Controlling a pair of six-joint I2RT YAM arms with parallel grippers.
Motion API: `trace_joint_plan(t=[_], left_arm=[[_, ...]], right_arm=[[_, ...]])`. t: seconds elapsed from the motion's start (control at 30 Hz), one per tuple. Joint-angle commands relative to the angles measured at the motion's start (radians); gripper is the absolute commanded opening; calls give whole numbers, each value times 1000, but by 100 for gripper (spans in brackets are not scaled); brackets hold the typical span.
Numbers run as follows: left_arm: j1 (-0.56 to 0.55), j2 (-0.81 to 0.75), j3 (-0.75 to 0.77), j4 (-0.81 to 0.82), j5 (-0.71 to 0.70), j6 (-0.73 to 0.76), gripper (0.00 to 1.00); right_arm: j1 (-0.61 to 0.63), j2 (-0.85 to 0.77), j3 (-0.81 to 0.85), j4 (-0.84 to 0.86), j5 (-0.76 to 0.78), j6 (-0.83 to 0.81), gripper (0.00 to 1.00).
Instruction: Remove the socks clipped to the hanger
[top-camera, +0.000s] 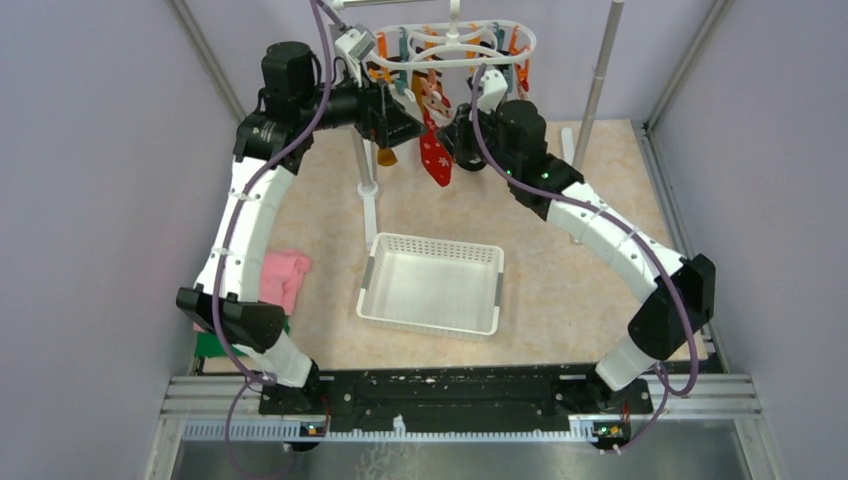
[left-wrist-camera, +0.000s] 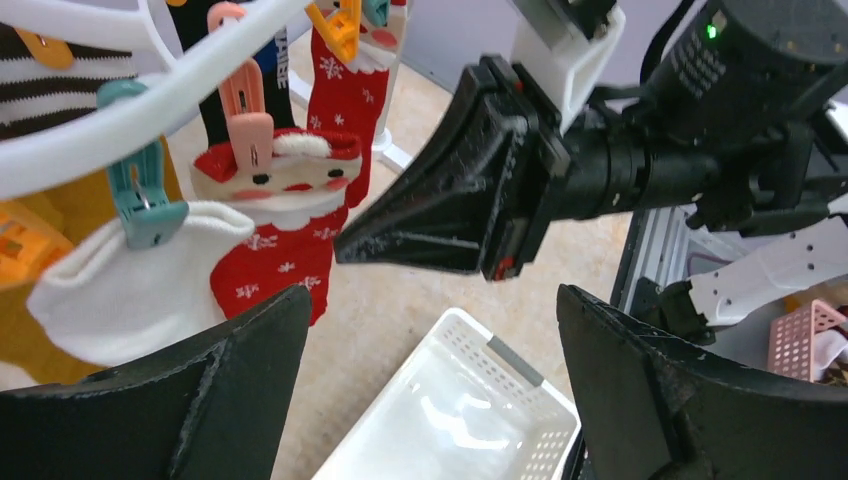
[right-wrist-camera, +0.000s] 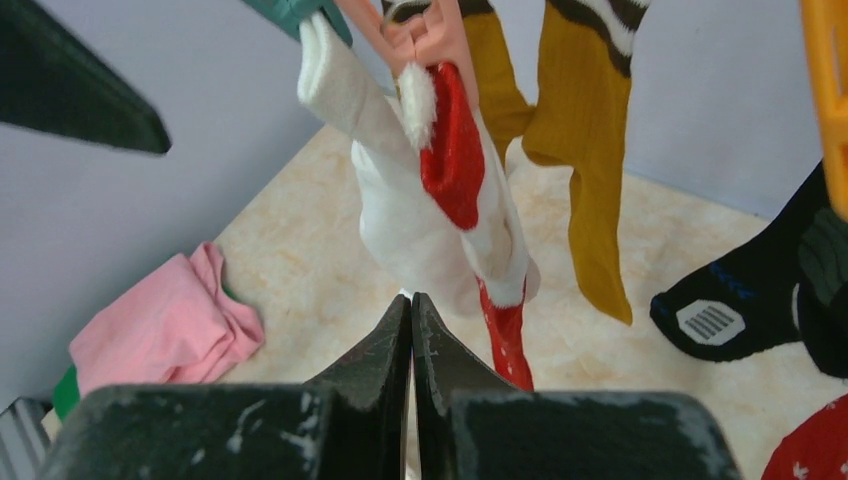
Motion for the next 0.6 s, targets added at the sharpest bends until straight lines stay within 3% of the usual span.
trace_joint_plan(t=[0.0, 0.27, 0.37, 0.57], left_arm=[[-17, 33, 4, 161, 29, -98, 99], [-23, -64, -289, 214, 41, -26, 99], [-23, -80, -360, 262, 67, -11, 99], [-23, -113, -536, 378, 31, 31, 99]], right_arm=[[-13, -67, -39, 75, -71, 55, 0], [-12, -136, -31, -2, -120, 90, 2], [-51, -153, -12, -44, -95, 90, 41], [-73, -87, 161, -139, -81, 40, 71]])
